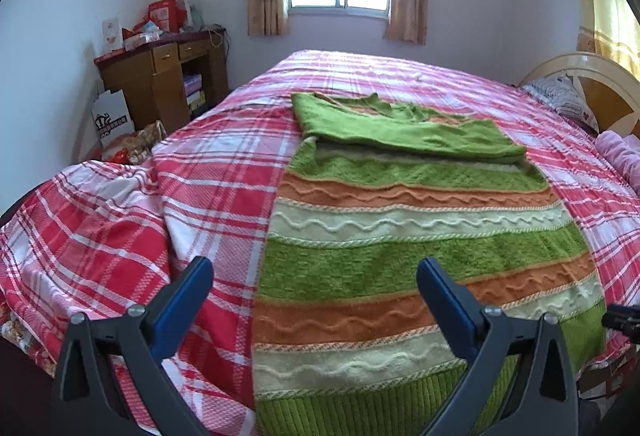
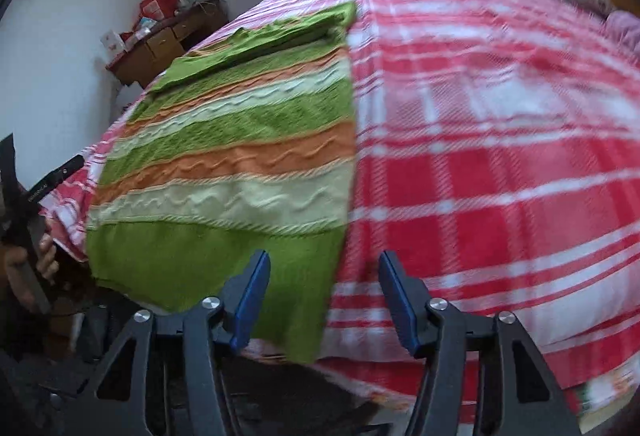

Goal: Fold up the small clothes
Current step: 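Move the right gripper to the sweater hem, then grasp the hem with the right gripper while the left gripper grasps the hem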

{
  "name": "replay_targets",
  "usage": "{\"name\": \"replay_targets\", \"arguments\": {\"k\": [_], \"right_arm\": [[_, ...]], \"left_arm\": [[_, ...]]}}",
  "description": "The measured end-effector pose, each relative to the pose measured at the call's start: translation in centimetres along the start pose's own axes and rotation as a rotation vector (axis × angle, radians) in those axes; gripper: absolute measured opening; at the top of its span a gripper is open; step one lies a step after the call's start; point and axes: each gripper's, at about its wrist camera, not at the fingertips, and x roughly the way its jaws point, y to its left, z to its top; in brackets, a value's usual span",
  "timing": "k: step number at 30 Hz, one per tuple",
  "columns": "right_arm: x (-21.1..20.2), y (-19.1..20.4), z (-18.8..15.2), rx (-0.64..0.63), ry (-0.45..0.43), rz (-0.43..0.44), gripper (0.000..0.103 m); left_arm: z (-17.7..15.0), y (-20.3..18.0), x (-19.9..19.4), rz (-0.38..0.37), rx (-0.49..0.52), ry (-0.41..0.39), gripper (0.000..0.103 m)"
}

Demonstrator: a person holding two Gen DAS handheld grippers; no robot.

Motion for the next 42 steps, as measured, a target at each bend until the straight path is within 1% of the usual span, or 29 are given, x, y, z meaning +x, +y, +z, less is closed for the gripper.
{"name": "replay_targets", "arguments": {"k": [1, 2, 3, 5, 6, 7, 8, 9, 16, 17, 18, 19, 20, 22, 24, 26, 27, 29, 30, 31, 34, 38, 39, 40, 42], "right_arm": [[0.2, 0.2, -0.2, -0.004, 0.001, -0.001, 0.056], [0.3, 0.7, -0.4, -0.016, 0.004, -0.005, 0.051], [0.4, 1.1, -0.6, -0.03, 0.015, 0.0, 0.042], [0.7, 2.0, -0.9, -0.058, 0.053, 0.006, 0.035], [0.7, 2.3, -1.1, -0.071, 0.062, 0.001, 0.028], [0.6, 2.4, -1.3, -0.074, 0.068, 0.004, 0.025], [0.7, 2.2, -1.4, -0.06, 0.082, 0.026, 0.018], [0.8, 2.0, -1.4, -0.034, 0.096, 0.051, 0.018], [1.4, 0.8, -1.5, 0.055, 0.107, 0.124, 0.018], [1.2, 0.7, -1.5, 0.062, 0.12, 0.138, 0.013], [1.3, 0.7, -1.3, 0.069, 0.145, 0.168, 0.01], [1.1, 0.7, -1.1, 0.081, 0.159, 0.203, 0.01], [0.8, 0.7, -0.8, 0.101, 0.159, 0.266, 0.009], [0.1, 1.0, 0.3, 0.119, 0.136, 0.358, 0.009], [-0.3, 1.2, 1.8, 0.123, 0.111, 0.404, 0.009], [-0.6, 1.3, 4.2, 0.132, 0.067, 0.442, 0.009], [-0.7, 1.3, 5.5, 0.124, 0.041, 0.441, 0.009], [-0.8, 1.5, 8.1, 0.088, -0.02, 0.379, 0.009], [-0.5, 1.3, 9.5, 0.09, -0.044, 0.358, 0.009], [0.1, 0.9, 11.1, 0.113, -0.07, 0.345, 0.009], [2.7, -0.2, 13.9, 0.181, -0.102, 0.293, 0.009], [6.5, -1.3, 15.0, 0.216, -0.074, 0.201, 0.009], [7.1, -1.4, 15.0, 0.219, -0.063, 0.191, 0.009], [8.0, -1.3, 14.8, 0.223, -0.05, 0.18, 0.009], [8.2, -1.7, 14.6, 0.222, -0.057, 0.173, 0.009]], "left_arm": [[0.0, 0.3, 0.0, 0.003, -0.005, -0.003, 0.103], [-0.1, 0.4, -0.2, 0.004, -0.01, -0.005, 0.103], [-0.1, 0.6, -0.2, 0.002, -0.018, -0.007, 0.103], [-0.2, 1.1, -0.4, -0.006, -0.038, -0.012, 0.103], [-0.2, 1.3, -0.4, -0.01, -0.048, -0.014, 0.103], [-0.3, 1.6, -0.4, -0.017, -0.062, -0.016, 0.103], [-0.3, 1.8, -0.5, -0.02, -0.07, -0.016, 0.103], [-0.3, 2.0, -0.5, -0.022, -0.078, -0.016, 0.103], [-0.3, 2.5, -0.5, -0.018, -0.091, -0.017, 0.103], [-0.3, 2.5, -0.6, -0.013, -0.088, -0.019, 0.103], [-0.2, 2.5, -0.6, -0.011, -0.086, -0.022, 0.103], [-0.1, 2.6, -0.7, -0.008, -0.083, -0.029, 0.103], [0.0, 2.8, -0.9, -0.006, -0.083, -0.036, 0.103], [0.4, 3.3, -1.1, -0.009, -0.09, -0.052, 0.103], [0.7, 3.8, -1.4, -0.006, -0.103, -0.065, 0.103], [1.1, 4.5, -1.5, 0.006, -0.112, -0.067, 0.103], [1.3, 4.8, -1.5, 0.015, -0.114, -0.069, 0.103], [1.6, 5.6, -1.8, 0.036, -0.115, -0.077, 0.103], [1.8, 5.8, -1.8, 0.042, -0.115, -0.079, 0.103], [1.9, 6.2, -2.0, 0.05, -0.114, -0.084, 0.103], [2.1, 7.2, -2.3, 0.05, -0.109, -0.088, 0.103], [2.1, 7.9, -2.1, 0.03, -0.074, -0.076, 0.103], [2.0, 8.0, -2.0, 0.022, -0.063, -0.071, 0.103], [2.0, 7.9, -1.8, 0.004, -0.044, -0.06, 0.103], [1.8, 7.5, -1.3, -0.055, 0.008, -0.036, 0.103]]}}
